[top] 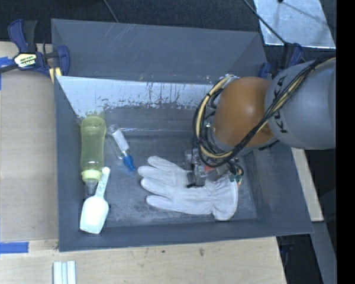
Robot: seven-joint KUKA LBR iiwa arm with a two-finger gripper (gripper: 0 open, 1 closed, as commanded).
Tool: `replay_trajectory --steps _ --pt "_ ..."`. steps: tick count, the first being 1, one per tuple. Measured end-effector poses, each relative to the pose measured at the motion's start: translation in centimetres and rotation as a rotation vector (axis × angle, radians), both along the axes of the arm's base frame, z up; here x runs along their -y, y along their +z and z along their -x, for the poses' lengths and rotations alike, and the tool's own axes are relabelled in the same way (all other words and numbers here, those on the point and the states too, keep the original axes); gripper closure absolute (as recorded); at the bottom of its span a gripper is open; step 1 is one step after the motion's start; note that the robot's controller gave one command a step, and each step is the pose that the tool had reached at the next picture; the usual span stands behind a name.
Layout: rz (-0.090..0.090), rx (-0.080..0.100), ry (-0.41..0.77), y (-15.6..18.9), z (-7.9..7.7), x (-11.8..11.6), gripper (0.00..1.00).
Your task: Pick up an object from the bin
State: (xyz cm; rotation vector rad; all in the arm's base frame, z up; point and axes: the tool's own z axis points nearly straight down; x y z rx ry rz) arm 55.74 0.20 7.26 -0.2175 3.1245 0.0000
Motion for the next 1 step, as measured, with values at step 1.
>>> replay_trajectory --steps 1 --pt "0.0 0.0 0.0 0.0 0.0 0.0 1.0"
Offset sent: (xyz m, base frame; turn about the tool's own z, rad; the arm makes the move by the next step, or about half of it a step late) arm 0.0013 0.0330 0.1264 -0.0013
